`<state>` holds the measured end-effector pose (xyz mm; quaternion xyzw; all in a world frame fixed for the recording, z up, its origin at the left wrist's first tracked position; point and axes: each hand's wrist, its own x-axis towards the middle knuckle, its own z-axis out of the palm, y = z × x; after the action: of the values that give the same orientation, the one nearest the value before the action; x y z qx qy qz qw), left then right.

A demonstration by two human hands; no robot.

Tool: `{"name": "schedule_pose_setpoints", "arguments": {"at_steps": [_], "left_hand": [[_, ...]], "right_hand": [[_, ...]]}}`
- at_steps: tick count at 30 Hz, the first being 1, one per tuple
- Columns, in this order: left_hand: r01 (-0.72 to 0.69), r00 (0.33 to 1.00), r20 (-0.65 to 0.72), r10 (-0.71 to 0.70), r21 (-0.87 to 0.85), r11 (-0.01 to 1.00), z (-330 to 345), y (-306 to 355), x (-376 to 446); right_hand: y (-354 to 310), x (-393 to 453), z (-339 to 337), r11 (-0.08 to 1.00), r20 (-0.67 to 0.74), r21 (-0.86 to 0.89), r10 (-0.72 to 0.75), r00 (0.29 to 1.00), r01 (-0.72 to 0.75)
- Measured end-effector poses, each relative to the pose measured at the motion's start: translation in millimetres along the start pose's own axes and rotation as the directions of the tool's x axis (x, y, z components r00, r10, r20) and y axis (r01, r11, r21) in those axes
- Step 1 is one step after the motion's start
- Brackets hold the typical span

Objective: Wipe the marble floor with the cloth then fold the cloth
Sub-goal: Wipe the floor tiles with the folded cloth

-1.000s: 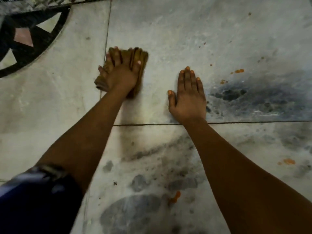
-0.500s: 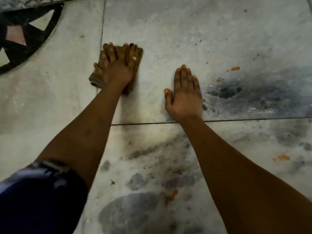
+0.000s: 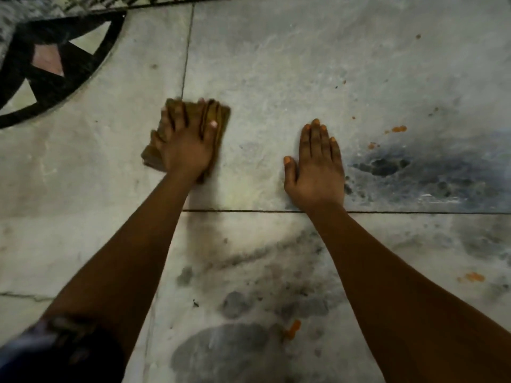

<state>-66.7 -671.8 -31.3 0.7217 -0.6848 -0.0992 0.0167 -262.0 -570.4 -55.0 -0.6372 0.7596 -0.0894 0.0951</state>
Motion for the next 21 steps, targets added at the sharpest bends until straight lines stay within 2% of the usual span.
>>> {"name": "schedule_pose_setpoints", "arguments": {"at_steps": [3, 6, 9, 10, 12, 15, 18, 21], "left_hand": [[-0.012, 1.000, 0.022, 0.013, -0.035, 0.999, 6, 50, 29], [-0.201, 0.979, 0.017, 0.201, -0.015, 0.980, 20, 82, -2], [-0.347, 0.938, -0.007, 0.347, 0.033, 0.937, 23, 57, -63], [-0.329, 0.944, -0.002, 0.329, 0.042, 0.943, 22, 39, -77], [-0.195, 0.981, 0.016, 0.194, 0.057, 0.979, 14, 9, -78], [-0.014, 0.999, 0.042, 0.014, 0.004, 1.000, 2, 13, -39], [-0.049, 0.993, 0.105, 0.056, -0.072, 0.996, 2, 57, -16], [-0.213, 0.968, 0.117, 0.223, -0.094, 0.973, 15, 90, -44]], "right_hand": [[2, 1, 1, 1.000, -0.014, 0.004, 0.003, 1.000, -0.003], [2, 2, 2, 1.000, -0.036, 0.012, -0.005, 0.999, 0.006], [2, 2, 1, 1.000, -0.030, 0.004, -0.012, 0.999, 0.012], [2, 2, 0, 1.000, -0.024, 0.000, -0.014, 1.000, 0.014], [2, 3, 0, 1.000, -0.012, 0.000, -0.018, 1.000, 0.018], [2, 2, 0, 1.000, 0.005, 0.022, -0.007, 1.000, 0.007], [2, 1, -7, 0.996, 0.042, 0.093, -0.011, 0.999, 0.007], [14, -1, -24, 0.989, 0.040, 0.147, -0.022, 0.999, 0.016]]}}
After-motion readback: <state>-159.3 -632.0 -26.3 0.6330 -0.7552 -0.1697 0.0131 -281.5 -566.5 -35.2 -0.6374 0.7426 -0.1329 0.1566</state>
